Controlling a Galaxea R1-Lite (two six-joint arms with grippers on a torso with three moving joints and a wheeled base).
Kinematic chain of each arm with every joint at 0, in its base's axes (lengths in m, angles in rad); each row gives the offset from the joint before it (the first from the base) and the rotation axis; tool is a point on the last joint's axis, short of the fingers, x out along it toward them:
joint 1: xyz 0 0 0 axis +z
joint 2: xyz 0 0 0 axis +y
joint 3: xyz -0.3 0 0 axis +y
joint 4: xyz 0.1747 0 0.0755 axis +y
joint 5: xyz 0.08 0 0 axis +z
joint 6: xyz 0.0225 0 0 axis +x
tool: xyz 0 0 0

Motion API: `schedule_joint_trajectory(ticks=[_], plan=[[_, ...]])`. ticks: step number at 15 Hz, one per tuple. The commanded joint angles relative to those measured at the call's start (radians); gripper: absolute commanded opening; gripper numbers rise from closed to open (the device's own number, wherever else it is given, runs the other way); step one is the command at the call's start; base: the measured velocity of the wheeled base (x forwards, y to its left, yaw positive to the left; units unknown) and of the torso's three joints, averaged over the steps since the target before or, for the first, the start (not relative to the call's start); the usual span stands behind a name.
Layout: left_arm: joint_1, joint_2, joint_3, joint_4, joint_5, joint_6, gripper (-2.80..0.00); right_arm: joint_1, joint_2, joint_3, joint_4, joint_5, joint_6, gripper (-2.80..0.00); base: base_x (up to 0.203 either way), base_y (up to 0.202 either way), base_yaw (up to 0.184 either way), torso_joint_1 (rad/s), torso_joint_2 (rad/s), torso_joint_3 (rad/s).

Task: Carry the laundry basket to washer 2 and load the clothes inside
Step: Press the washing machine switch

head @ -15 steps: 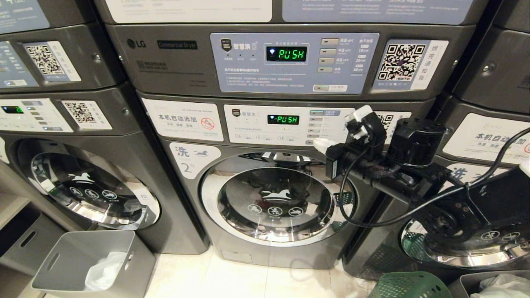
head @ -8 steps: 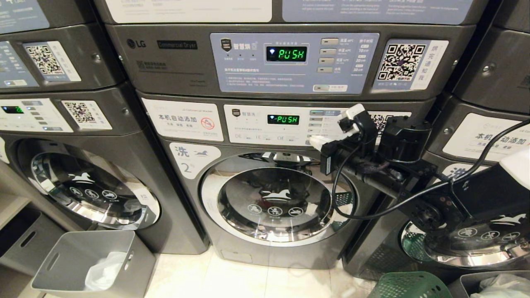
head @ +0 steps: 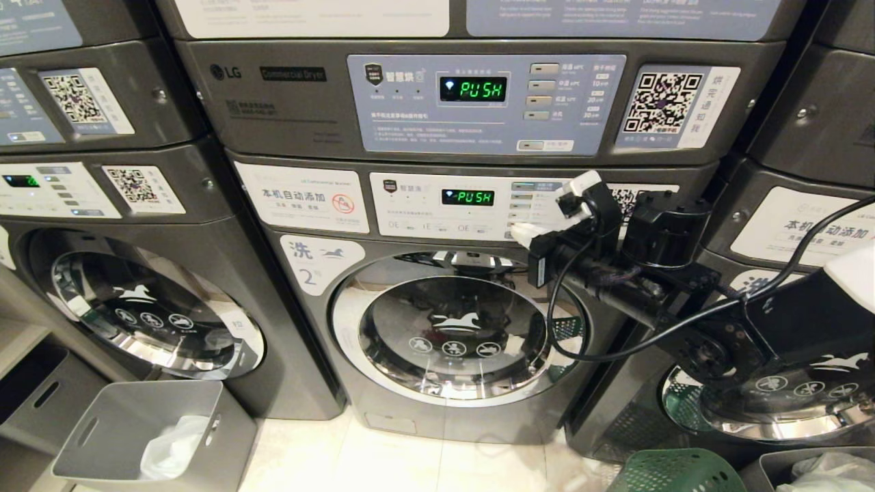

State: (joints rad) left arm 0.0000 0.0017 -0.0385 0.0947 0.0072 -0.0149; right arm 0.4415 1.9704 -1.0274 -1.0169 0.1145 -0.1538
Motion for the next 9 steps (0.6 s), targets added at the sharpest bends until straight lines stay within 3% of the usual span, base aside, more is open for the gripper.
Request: schedule_joint_trajectory(ticks=[1, 5, 9], plan=[[0.0, 0.0, 0.0, 0.0, 0.0, -0.002, -2.8, 0.001, -0.018, 0.009, 0.004, 0.001, 0.0, -2.8, 0.0, 0.0, 0.0, 0.0, 0.0, 0.0], [0.0, 0.0, 0.0, 0.0, 0.0, 0.0, -2.8, 0.002, -0.054, 0.009, 0.075, -0.042, 0.065, -2.8, 0.0, 0.0, 0.0, 0.0, 0.0, 0.0], [0.0, 0.0, 0.0, 0.0, 0.0, 0.0, -2.8, 0.026, -0.079, 0.054, 0.074, -0.039, 0.065, -2.8, 0.0, 0.0, 0.0, 0.0, 0.0, 0.0]])
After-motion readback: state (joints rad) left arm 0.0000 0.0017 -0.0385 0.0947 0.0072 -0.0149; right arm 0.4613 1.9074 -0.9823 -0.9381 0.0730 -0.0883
